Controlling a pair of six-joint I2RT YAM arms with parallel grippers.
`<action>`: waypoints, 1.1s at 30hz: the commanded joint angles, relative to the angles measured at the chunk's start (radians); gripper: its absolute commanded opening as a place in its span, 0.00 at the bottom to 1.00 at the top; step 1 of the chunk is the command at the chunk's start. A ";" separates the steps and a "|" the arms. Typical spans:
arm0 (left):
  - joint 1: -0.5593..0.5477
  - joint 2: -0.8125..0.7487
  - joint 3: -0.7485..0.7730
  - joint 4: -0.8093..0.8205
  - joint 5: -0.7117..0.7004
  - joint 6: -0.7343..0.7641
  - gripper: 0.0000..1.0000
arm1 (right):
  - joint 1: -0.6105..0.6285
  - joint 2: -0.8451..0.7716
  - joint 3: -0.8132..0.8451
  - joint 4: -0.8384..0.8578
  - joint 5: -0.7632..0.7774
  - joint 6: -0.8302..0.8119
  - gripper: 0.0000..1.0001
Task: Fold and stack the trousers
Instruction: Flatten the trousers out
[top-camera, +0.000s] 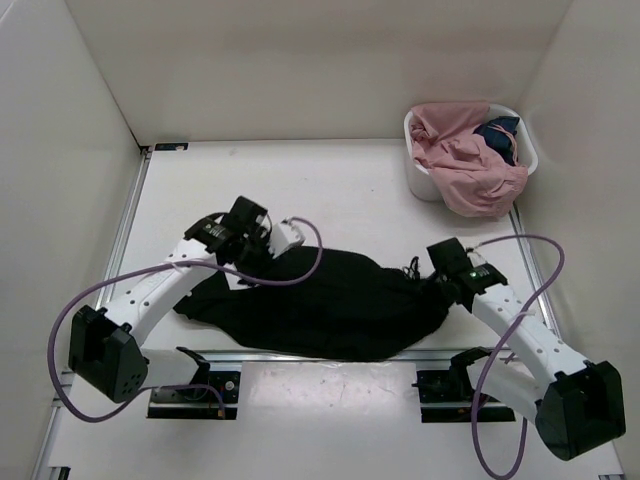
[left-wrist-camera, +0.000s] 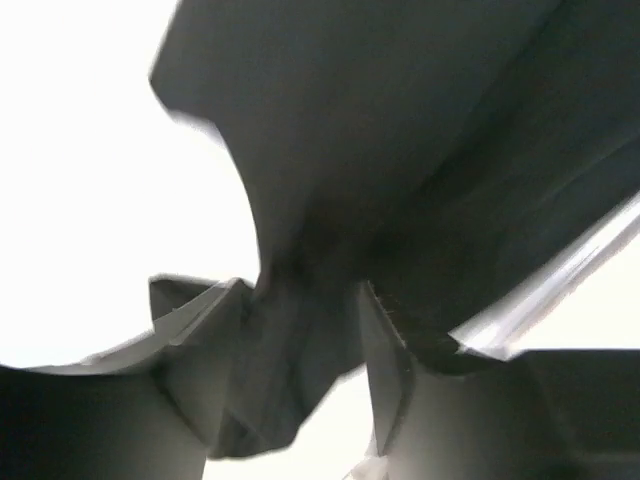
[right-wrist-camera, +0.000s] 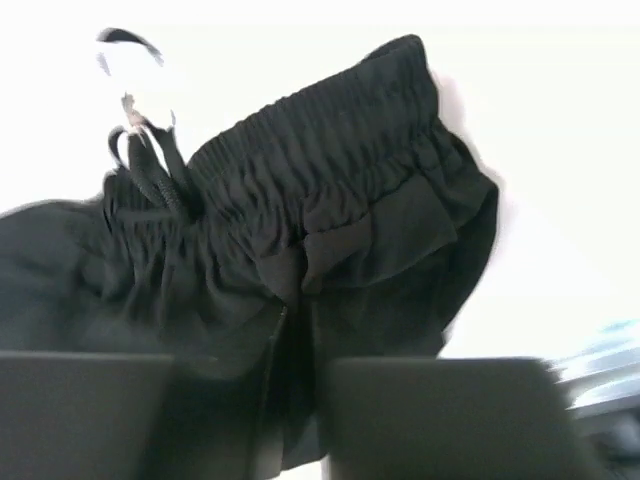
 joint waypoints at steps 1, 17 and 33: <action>0.055 -0.063 -0.129 -0.194 -0.063 0.119 0.66 | -0.016 -0.009 -0.110 -0.201 0.061 -0.023 0.59; 0.112 0.125 -0.031 -0.067 0.034 0.055 0.96 | -0.026 0.196 0.245 -0.192 0.171 -0.085 0.89; 0.101 0.585 0.121 -0.057 0.377 0.027 0.66 | -0.026 0.619 0.199 0.169 -0.148 0.046 0.38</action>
